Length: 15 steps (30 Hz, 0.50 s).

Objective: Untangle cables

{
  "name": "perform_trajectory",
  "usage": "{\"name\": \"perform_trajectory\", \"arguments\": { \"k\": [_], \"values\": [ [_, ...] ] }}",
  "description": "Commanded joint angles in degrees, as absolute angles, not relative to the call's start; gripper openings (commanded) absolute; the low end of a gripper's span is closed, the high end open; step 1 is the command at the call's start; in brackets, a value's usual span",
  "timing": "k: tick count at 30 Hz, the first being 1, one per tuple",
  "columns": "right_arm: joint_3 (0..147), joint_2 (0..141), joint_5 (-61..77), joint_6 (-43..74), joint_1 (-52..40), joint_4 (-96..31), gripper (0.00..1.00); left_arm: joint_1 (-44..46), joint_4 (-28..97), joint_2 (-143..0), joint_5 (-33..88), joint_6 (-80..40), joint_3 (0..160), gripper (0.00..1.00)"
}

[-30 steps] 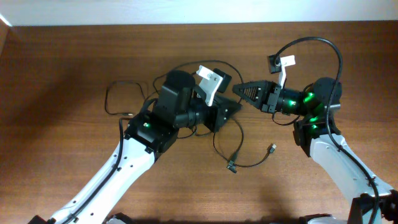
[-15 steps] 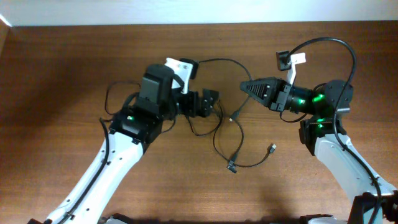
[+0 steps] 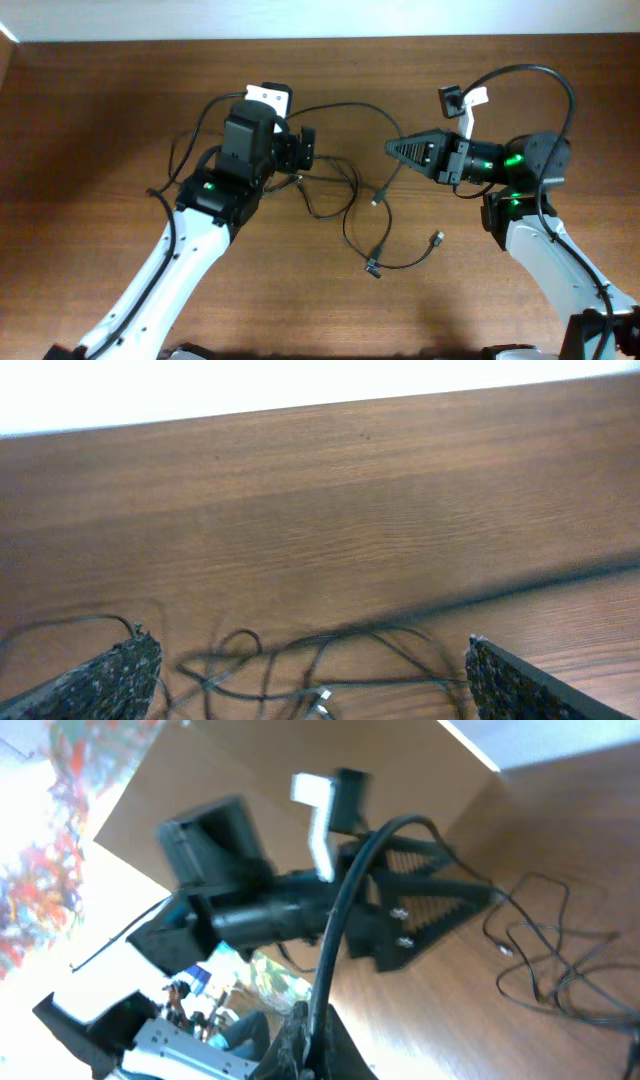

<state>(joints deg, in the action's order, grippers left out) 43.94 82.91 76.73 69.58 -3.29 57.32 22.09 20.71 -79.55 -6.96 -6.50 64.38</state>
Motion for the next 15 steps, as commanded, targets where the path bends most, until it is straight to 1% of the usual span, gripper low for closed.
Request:
{"name": "perform_trajectory", "arguments": {
  "k": [1,2,4,6,11,15],
  "values": [
    [44.31,82.98,78.89,77.45,-3.03,66.35,0.04,21.89,18.57,-84.09,-9.41,-0.12,64.45,0.99],
    [44.31,82.98,79.09,81.30,-3.01,71.48,0.04,21.91,16.95,-85.67,-11.14,-0.14,64.45,0.99],
    [44.31,82.98,79.18,86.54,-3.01,76.77,0.04,21.91,14.52,-87.88,-14.57,-0.16,64.45,0.99],
    [44.31,82.98,79.18,88.44,-3.03,77.43,0.04,21.89,12.95,-89.10,-17.21,-0.16,64.45,0.99],
    [44.31,82.98,77.93,90.13,-2.83,77.43,0.04,20.99,12.80,-91.35,-30.06,-0.62,64.45,0.99],
    [44.49,82.98,75.99,90.54,-0.21,77.41,0.04,18.79,14.06,-91.20,-29.78,-0.62,64.45,0.99]
  ]
}}
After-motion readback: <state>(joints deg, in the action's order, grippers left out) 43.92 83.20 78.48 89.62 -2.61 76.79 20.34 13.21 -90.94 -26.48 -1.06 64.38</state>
